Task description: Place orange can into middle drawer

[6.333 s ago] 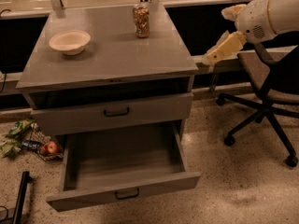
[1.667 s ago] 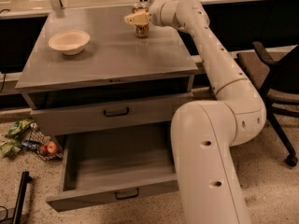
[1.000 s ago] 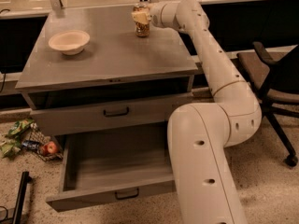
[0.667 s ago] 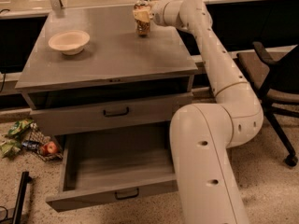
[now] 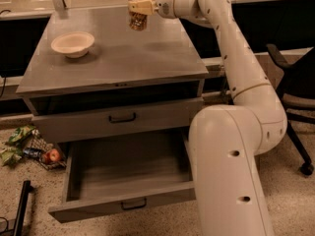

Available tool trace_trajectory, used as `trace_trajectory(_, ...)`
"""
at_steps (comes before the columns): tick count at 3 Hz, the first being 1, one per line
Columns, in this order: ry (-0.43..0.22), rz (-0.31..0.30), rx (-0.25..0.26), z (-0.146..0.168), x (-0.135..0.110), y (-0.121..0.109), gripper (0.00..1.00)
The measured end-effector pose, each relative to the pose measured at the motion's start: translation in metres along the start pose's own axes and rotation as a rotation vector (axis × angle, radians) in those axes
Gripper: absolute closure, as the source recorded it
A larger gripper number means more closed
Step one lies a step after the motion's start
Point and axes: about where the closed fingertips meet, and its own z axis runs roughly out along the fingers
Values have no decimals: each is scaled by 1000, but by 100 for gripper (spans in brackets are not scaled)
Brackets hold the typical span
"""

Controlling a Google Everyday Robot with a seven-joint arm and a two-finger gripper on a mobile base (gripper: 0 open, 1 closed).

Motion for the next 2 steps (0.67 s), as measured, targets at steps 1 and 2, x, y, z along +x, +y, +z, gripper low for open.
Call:
trace_trajectory(1,22,67,-141,1,-3,50,100)
trace_trajectory(2,22,67,-141,1,-3,51,100)
